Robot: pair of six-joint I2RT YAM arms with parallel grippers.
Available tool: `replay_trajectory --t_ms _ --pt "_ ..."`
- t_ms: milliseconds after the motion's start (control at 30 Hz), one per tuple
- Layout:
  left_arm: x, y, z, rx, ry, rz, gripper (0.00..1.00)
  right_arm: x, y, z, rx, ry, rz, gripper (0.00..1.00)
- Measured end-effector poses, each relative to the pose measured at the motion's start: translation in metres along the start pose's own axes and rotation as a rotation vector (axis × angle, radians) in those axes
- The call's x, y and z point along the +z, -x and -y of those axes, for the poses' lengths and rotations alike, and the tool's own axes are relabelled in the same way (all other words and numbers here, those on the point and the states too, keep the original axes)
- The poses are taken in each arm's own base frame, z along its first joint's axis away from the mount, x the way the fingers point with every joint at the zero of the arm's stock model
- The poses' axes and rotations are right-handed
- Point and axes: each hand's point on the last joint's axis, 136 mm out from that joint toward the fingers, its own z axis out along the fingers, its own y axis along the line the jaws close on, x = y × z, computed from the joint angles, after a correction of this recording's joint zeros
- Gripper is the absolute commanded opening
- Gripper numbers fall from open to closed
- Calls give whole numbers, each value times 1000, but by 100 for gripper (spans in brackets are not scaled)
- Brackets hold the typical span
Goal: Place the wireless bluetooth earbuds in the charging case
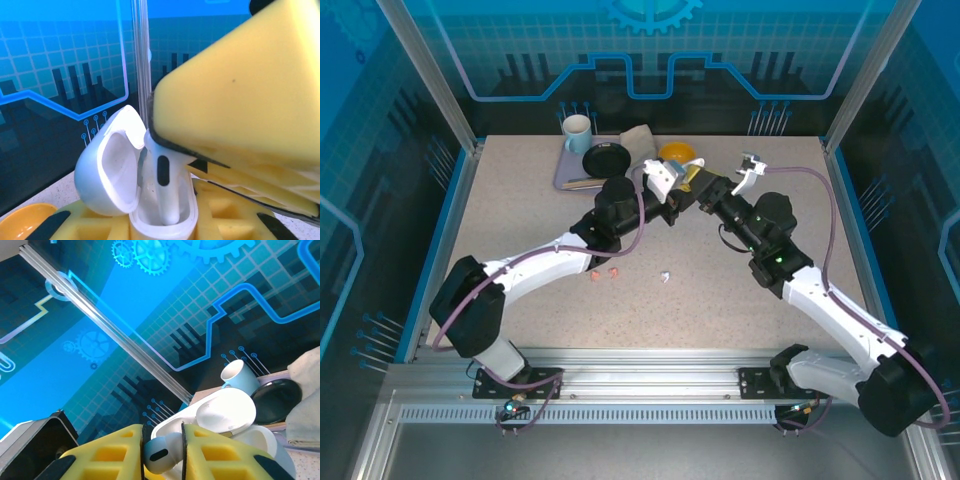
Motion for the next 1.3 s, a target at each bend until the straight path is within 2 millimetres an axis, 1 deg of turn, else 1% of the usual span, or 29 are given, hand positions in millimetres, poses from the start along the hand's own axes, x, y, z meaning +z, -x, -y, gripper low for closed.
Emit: replay_trajectory --t_ms 200,833,1000,1300 --pt "-4 6 2 1 -20 15 0 -2 1 -8 -2 32 -3 22" --pt "-6 9 0 2 -28 21 0 1 1 -11 -1 57 -3 22" --pt "-8 12 0 6 -23 37 0 -1 2 -16 -4 77 -4 22" --pt "-9 12 3 6 -31 36 0 -6 -1 -17 -17 93 -8 23"
